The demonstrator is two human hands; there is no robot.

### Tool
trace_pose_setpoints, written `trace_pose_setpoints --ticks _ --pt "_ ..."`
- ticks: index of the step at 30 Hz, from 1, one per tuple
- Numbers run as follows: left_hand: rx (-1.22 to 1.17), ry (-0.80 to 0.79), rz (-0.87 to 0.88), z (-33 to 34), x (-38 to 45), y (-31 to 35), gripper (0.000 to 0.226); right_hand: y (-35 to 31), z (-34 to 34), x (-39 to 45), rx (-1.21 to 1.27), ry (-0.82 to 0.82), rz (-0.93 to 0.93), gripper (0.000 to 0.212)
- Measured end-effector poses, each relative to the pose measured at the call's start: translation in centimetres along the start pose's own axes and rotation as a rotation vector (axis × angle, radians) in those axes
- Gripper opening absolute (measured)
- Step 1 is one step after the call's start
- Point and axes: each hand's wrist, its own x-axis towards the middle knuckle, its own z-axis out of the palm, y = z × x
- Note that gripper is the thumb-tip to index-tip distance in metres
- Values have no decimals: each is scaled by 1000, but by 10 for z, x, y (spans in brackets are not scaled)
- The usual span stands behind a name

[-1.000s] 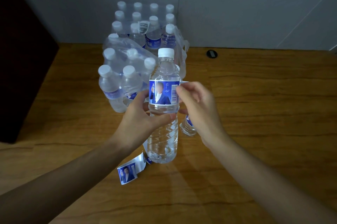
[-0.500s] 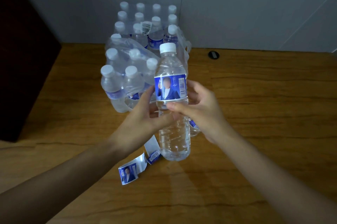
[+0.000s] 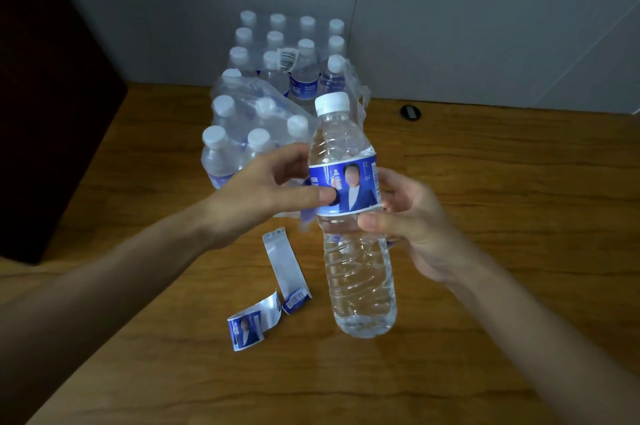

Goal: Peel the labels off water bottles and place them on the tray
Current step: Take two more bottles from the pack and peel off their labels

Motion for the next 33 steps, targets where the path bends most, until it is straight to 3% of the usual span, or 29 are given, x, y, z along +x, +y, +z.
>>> trace_pose_setpoints --ticks 9,13,18,24,28,33 --pt "37 87 32 -3 1 -3 19 -13 -7 0 -31 -3 -52 57" --pt "63 113 1 -8 0 -7 11 -20 -5 -4 -164 35 -55 60" --pt "97 92 -68 -20 -6 -6 8 -22 2 -2 -540 237 -86 69" --pt "12 -82 -94 -12 -4 3 34 -14 15 2 -700 329 -103 79" --pt "199 22 -14 5 -4 8 40 -15 21 3 -843 395 -205 72" --pt "315 161 75 15 -1 10 19 -14 24 3 -1042 408 -259 82"
